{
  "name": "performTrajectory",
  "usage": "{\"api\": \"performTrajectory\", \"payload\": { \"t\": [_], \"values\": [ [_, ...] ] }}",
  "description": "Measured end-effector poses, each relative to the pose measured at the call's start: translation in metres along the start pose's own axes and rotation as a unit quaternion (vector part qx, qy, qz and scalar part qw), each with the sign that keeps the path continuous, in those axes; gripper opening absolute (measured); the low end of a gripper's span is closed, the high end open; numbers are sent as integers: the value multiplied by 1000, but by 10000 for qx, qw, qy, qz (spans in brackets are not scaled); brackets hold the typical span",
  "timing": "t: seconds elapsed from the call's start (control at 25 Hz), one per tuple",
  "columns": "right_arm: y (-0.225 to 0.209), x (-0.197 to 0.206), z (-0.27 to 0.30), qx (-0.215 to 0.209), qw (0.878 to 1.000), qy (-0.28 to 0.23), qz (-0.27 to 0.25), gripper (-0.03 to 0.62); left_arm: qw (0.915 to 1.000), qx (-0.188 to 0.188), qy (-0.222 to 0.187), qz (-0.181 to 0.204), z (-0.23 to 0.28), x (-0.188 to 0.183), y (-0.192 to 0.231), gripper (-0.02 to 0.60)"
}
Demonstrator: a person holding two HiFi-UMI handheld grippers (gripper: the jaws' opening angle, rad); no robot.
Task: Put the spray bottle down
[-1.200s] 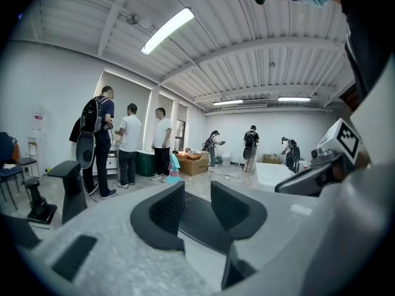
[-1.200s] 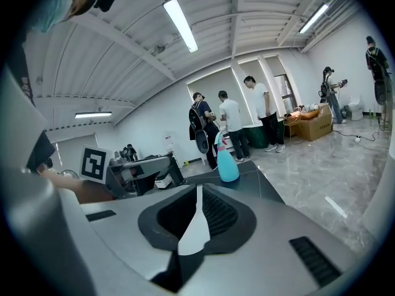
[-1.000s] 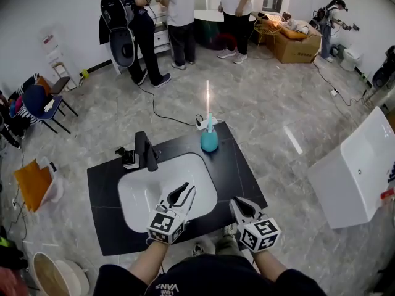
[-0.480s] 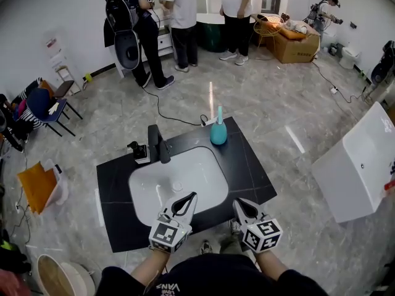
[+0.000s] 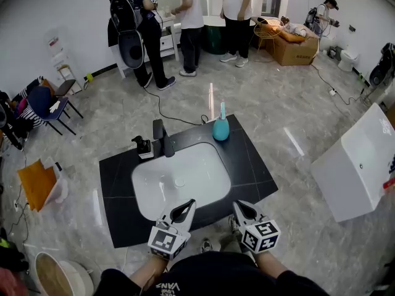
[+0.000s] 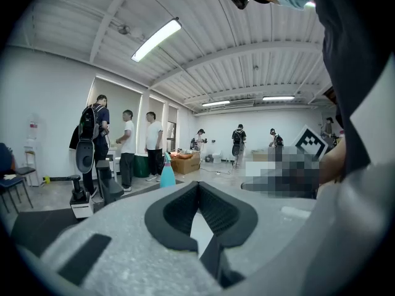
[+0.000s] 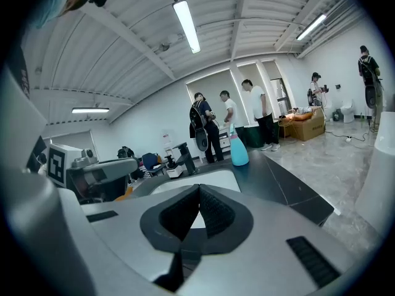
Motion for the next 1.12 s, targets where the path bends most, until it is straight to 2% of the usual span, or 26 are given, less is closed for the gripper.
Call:
{"api": "performTrajectory", "payload": {
  "t": [0.2, 0.32, 0.4, 1.12],
  "values": [
    [8, 6, -1, 20, 9998, 80, -163, -3, 9997, 185, -97, 105, -8, 3, -7, 11],
    [11, 7, -1, 38, 9998, 79, -194, -3, 9997, 253, -72, -6, -10, 5, -11, 11],
    [11, 4, -1, 38, 9997, 64, -219, -3, 9996, 243, 0, -107, -10, 6, -12, 11],
    [1, -10, -2, 164, 9996, -63, -218, -3, 9998, 179, -112, -16, 0, 1, -8, 11]
  ]
}}
Point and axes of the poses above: the fingertips, and each gripper's own axes: z forward along the fingers, y to its left, x out of its underside, the point moved 9 cm from there along -z, backward along the fingers, and after that the axes turned 12 degrees about z, right-handed, at the moved point
